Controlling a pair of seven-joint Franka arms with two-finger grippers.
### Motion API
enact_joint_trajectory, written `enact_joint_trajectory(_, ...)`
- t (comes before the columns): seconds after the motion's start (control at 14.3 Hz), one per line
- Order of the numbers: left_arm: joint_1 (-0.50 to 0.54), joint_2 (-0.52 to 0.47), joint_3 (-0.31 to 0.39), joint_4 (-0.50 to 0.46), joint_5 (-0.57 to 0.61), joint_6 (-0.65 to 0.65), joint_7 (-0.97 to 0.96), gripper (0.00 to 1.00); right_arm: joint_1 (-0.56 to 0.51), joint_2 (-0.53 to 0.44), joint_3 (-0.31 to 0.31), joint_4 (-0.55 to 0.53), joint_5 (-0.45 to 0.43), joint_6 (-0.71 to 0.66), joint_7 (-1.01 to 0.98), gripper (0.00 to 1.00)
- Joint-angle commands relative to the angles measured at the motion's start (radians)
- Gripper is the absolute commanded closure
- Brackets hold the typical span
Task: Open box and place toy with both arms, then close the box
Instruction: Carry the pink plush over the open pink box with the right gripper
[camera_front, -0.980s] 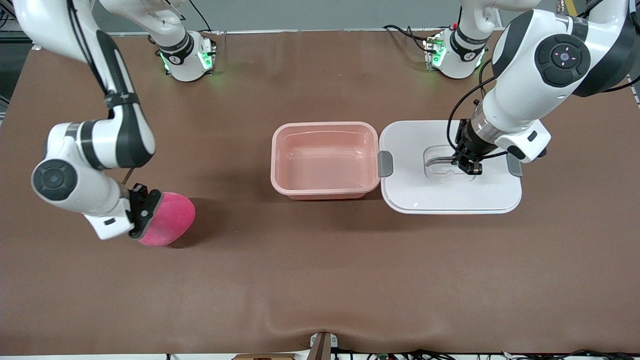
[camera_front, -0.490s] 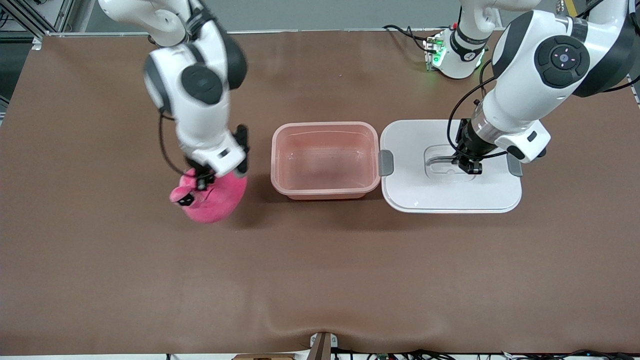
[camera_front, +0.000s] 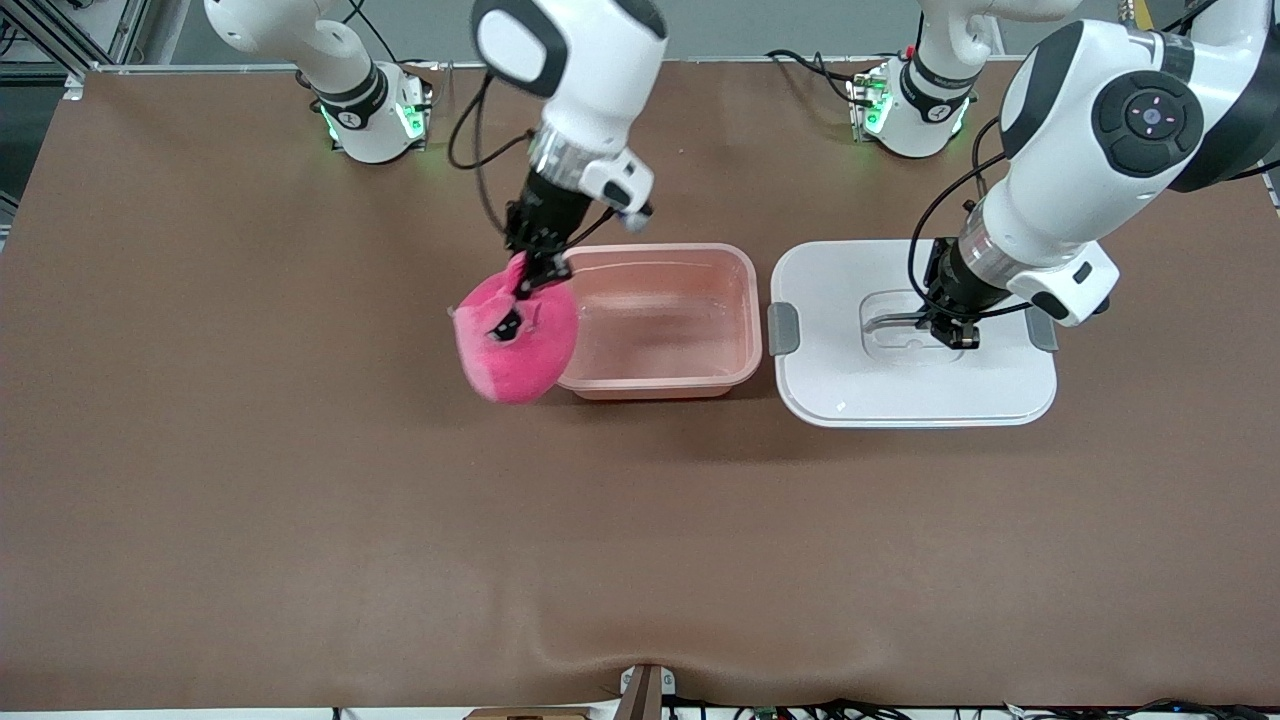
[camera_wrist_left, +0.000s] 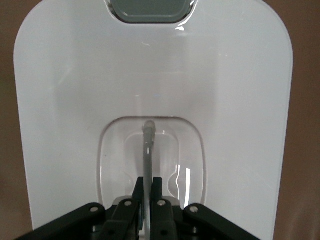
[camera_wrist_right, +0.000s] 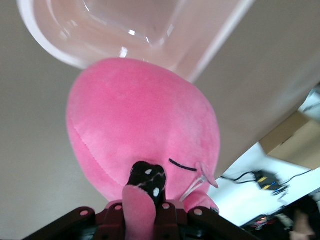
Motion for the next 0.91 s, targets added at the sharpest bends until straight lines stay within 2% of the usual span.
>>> enact_joint_trajectory(0.0, 0.019, -0.042, -0.011, -0.04, -0.001, 0.01, 0.018, 1.0, 0.061, 0.007, -0.015, -0.006, -0.033, -0.005, -0.042, 1.0)
enact_joint_trajectory(0.21, 0.031, -0.045, -0.011, -0.04, -0.003, 0.014, 0.018, 1.0, 0.106, 0.033, -0.015, -0.001, -0.034, -0.066, -0.041, 1.0)
enact_joint_trajectory(0.42, 0.029, -0.045, -0.013, -0.04, -0.003, 0.014, 0.018, 1.0, 0.138, 0.1, -0.015, 0.034, -0.079, -0.077, -0.047, 1.0)
enact_joint_trajectory(0.63, 0.026, -0.045, -0.013, -0.042, -0.003, 0.014, 0.018, 1.0, 0.155, 0.159, -0.015, 0.091, -0.082, -0.111, -0.047, 1.0)
enact_joint_trajectory(0.7, 0.028, -0.045, -0.013, -0.042, -0.003, 0.014, 0.018, 1.0, 0.163, 0.179, -0.016, 0.112, -0.082, -0.115, -0.045, 0.91)
enact_joint_trajectory(0.84, 0.028, -0.047, -0.013, -0.047, -0.003, 0.014, 0.018, 1.0, 0.17, 0.196, -0.016, 0.154, -0.082, -0.116, -0.045, 0.0)
